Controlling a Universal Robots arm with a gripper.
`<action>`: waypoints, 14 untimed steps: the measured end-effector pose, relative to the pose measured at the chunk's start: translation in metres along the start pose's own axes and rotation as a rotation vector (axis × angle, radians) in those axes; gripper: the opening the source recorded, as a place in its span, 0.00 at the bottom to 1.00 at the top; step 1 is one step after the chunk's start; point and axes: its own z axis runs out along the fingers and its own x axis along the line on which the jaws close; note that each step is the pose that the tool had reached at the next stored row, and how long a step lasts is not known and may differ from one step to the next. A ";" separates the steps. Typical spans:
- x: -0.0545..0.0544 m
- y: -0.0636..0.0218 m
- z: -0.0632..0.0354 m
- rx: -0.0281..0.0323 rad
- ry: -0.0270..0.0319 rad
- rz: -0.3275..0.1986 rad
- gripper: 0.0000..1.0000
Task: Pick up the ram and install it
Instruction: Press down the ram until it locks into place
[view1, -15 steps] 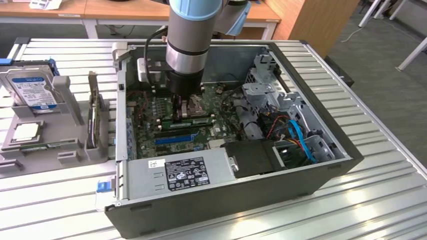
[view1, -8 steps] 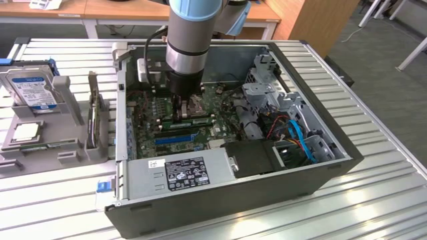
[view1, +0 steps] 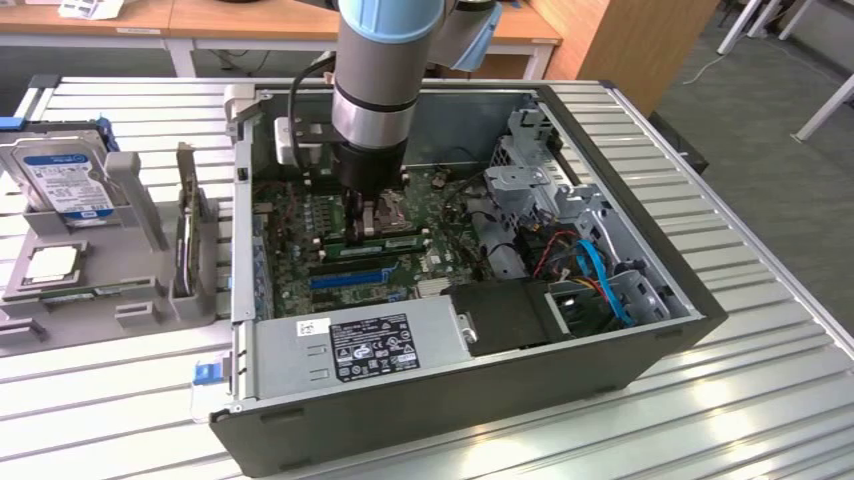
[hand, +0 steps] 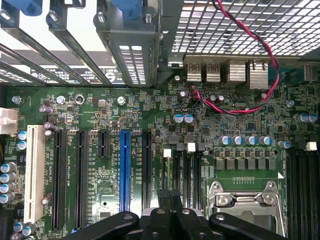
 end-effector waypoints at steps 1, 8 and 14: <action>0.000 0.0000 0.0000 0.0000 0.0000 0.000 0.10; 0.000 0.0003 -0.0072 -0.0010 -0.0003 0.000 0.10; -0.001 0.0012 -0.0216 -0.0016 -0.0001 0.000 0.10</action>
